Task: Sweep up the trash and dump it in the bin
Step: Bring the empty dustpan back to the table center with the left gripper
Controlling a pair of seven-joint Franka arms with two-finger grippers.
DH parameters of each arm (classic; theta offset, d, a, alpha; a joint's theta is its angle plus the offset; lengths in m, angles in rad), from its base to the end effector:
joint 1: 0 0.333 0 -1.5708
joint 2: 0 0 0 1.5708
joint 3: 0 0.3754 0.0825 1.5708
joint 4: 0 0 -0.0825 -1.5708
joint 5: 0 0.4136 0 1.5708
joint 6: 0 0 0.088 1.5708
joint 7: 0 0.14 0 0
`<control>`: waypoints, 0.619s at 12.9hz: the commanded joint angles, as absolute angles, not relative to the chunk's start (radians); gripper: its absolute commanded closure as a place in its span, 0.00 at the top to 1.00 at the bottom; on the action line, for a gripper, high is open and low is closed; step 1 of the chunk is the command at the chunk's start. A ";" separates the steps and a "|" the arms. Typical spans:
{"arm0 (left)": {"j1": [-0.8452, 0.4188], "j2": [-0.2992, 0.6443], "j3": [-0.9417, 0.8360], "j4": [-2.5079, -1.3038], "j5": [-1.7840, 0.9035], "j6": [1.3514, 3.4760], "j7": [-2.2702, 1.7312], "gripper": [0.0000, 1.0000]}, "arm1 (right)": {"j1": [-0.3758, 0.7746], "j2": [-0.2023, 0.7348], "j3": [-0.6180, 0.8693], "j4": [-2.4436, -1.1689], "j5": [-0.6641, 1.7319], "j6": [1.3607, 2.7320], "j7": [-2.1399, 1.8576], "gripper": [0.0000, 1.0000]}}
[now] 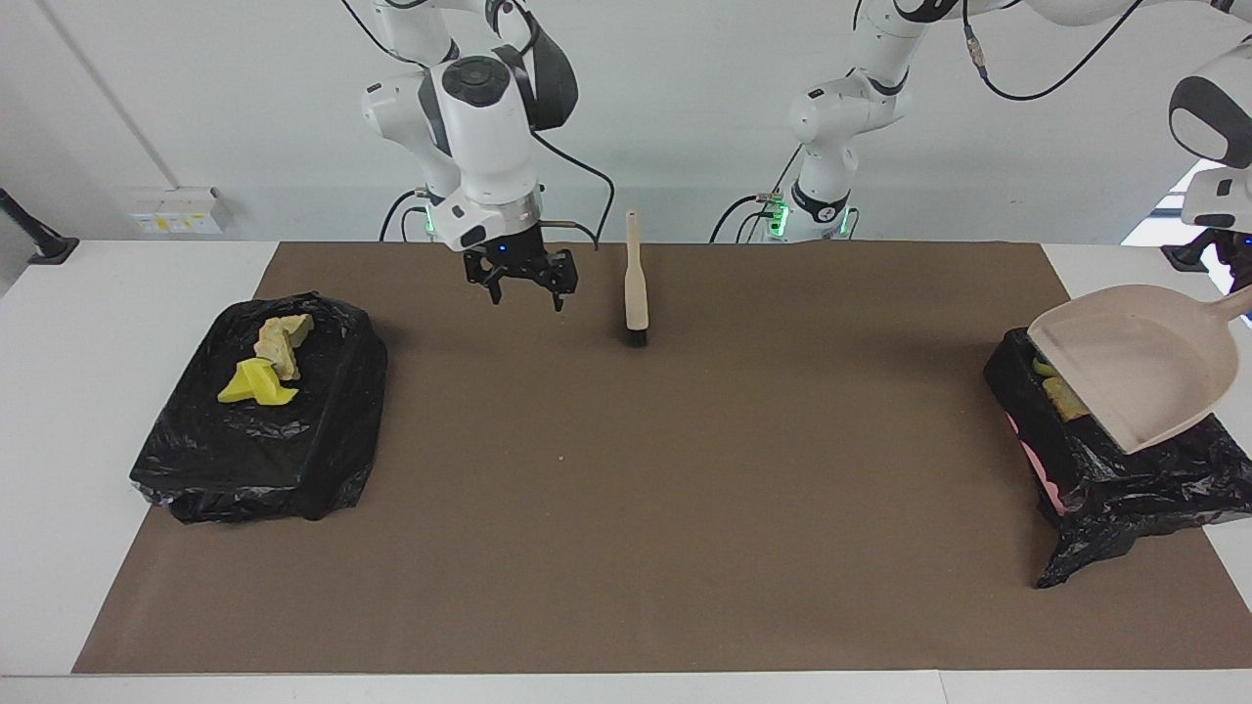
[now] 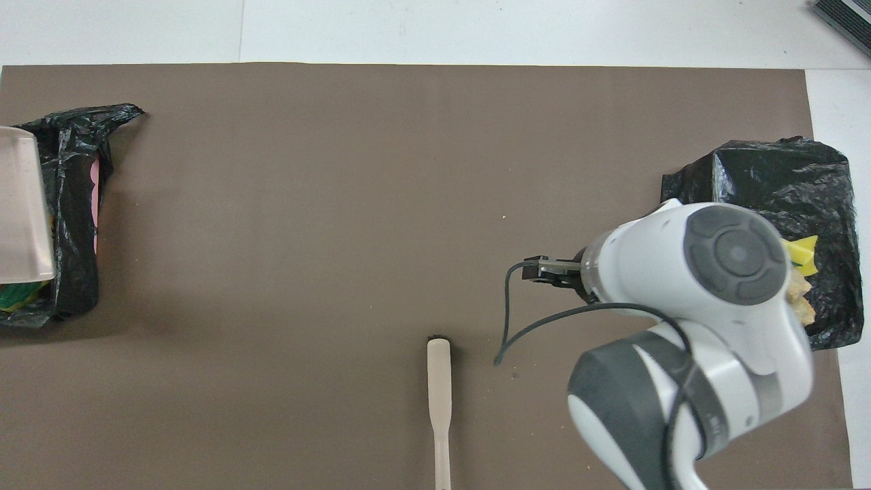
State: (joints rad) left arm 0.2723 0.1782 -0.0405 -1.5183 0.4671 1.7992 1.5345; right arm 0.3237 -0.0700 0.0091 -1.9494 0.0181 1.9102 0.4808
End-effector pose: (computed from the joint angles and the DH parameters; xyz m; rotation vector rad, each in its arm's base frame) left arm 0.6412 0.2076 0.5997 -2.1150 1.7553 0.3998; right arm 0.5357 0.1872 0.5290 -3.1048 0.2392 -0.0339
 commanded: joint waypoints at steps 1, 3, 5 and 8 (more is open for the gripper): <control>0.157 0.126 -0.032 -1.624 0.370 1.760 1.273 0.00 | 0.233 -0.064 0.018 -1.852 0.005 1.800 0.356 1.00; 0.066 0.123 -0.032 -1.686 0.302 1.769 1.052 0.00 | 0.160 -0.064 0.018 -1.775 0.002 1.729 0.293 1.00; -0.019 0.130 -0.032 -1.727 0.227 1.784 0.813 0.00 | 0.111 -0.064 0.018 -1.718 0.000 1.678 0.235 1.00; -0.171 0.158 -0.032 -1.770 0.161 1.838 0.463 0.00 | 0.074 -0.078 0.017 -1.665 -0.005 1.620 0.201 1.00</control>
State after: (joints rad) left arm -0.0983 0.1702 -0.0520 -1.7257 0.2007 1.7944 0.6154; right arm 0.0978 -0.0740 0.0041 -1.7089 0.0134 1.6665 0.2279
